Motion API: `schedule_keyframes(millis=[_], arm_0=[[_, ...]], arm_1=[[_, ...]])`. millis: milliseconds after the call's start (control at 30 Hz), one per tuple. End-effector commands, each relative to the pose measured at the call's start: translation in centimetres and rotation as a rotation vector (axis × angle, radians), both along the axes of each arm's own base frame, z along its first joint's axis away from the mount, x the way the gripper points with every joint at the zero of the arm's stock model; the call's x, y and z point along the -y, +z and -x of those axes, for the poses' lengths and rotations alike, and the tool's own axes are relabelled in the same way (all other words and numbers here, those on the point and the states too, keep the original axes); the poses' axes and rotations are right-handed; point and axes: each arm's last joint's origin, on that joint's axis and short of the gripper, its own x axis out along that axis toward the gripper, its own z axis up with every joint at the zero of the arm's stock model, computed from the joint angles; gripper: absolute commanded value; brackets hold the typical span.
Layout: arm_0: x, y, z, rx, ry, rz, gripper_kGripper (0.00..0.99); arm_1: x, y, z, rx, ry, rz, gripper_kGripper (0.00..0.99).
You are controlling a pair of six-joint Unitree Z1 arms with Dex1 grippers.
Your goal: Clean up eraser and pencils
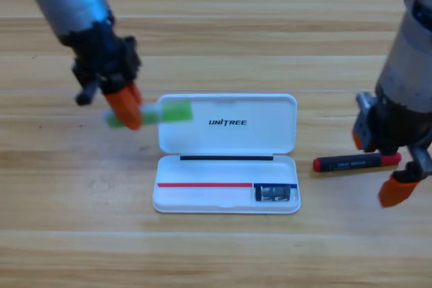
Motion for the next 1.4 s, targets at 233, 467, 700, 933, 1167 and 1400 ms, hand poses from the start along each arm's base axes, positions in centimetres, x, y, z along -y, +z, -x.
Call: schedule_keyframes(millis=[233,467,700,933,1167,1400], arm_0=[[6.4,-7.2,-1.1,-0.215,-0.072,-0.022,0.000],[8.0,-8.5,-1.2,-0.227,-0.076,-0.035,0.000],[8.7,-8.5,-0.7,-0.219,-0.074,-0.055,0.000],[9.6,-8.5,0.1,-0.181,-0.076,-0.100,0.000],[10.5,-8.6,0.6,-0.145,-0.075,-0.131,0.000],[11.0,-9.0,1.1,-0.135,-0.066,-0.144,0.000]], arm_1=[[2.2,-8.4,-8.6,-0.024,-0.112,0.064,0.871],[0.9,-10.6,-10.2,-0.029,-0.090,0.058,0.824],[0.7,-12.2,-11.3,-0.042,-0.081,0.077,0.730],[1.3,-12.6,-11.5,-0.055,-0.070,0.096,0.394],[1.5,-12.8,-11.4,-0.066,-0.058,0.105,0.000],[1.5,-12.2,-11.4,-0.053,-0.060,0.094,0.000]])
